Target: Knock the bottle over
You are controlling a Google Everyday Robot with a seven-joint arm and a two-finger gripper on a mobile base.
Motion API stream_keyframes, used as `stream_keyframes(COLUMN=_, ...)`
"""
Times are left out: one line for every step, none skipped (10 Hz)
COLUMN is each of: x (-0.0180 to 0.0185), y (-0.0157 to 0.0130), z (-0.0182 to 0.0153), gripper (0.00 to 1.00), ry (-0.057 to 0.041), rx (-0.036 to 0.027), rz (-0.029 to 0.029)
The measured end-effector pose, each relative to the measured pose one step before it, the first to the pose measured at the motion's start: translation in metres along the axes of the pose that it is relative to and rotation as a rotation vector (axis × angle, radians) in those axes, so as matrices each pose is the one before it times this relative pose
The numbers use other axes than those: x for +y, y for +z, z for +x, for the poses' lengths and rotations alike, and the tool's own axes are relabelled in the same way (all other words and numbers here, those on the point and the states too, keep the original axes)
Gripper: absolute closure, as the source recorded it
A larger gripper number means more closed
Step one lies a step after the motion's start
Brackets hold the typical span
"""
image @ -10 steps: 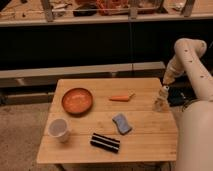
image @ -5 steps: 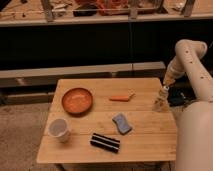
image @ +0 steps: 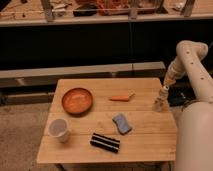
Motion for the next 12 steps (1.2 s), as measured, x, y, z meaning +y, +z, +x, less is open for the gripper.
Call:
stream_keyframes(x=0.00062, y=0.00107, z=0.00148, gripper=1.00, ry=-0.00415, rx=-0.00240, rz=-0.00166)
stream_keyframes(x=-0.00013, y=0.00060, z=0.00128, gripper=1.00, ry=-0.00070, rx=-0.00197, rz=-0.00046)
stream_keyframes(x=0.00030, y=0.00083, z=0.00170, gripper=1.00, ry=-0.00009, rx=-0.00288, rz=-0.00116)
stream_keyframes(x=0.00006, y=0.00128, z=0.00108, gripper=1.00, ry=-0.00142, rx=-0.00245, rz=-0.00127)
stream_keyframes(x=0.00039, y=0.00134, z=-0.00021, gripper=1.00, ry=-0.00441, rx=-0.00055, rz=-0.00140)
stream_keyframes(x=0.00076, y=0.00102, z=0.00015, gripper=1.00, ry=-0.00483, rx=-0.00138, rz=-0.00100)
stream_keyframes(x=0.00086, y=0.00145, z=0.00090, gripper=1.00, ry=-0.00512, rx=-0.00239, rz=-0.00161)
stream_keyframes(x=0.00026, y=0.00067, z=0.00114, gripper=1.00, ry=-0.00218, rx=-0.00213, rz=-0.00007)
stream_keyframes(x=0.00021, y=0.00088, z=0.00064, gripper=1.00, ry=-0.00153, rx=-0.00147, rz=-0.00064)
stream_keyframes(x=0.00053, y=0.00159, z=-0.00027, gripper=1.00, ry=-0.00550, rx=-0.00102, rz=-0.00130)
stream_keyframes(x=0.00067, y=0.00133, z=0.00007, gripper=1.00, ry=-0.00631, rx=-0.00205, rz=-0.00040)
stream_keyframes(x=0.00080, y=0.00161, z=0.00064, gripper=1.00, ry=-0.00658, rx=-0.00167, rz=-0.00138)
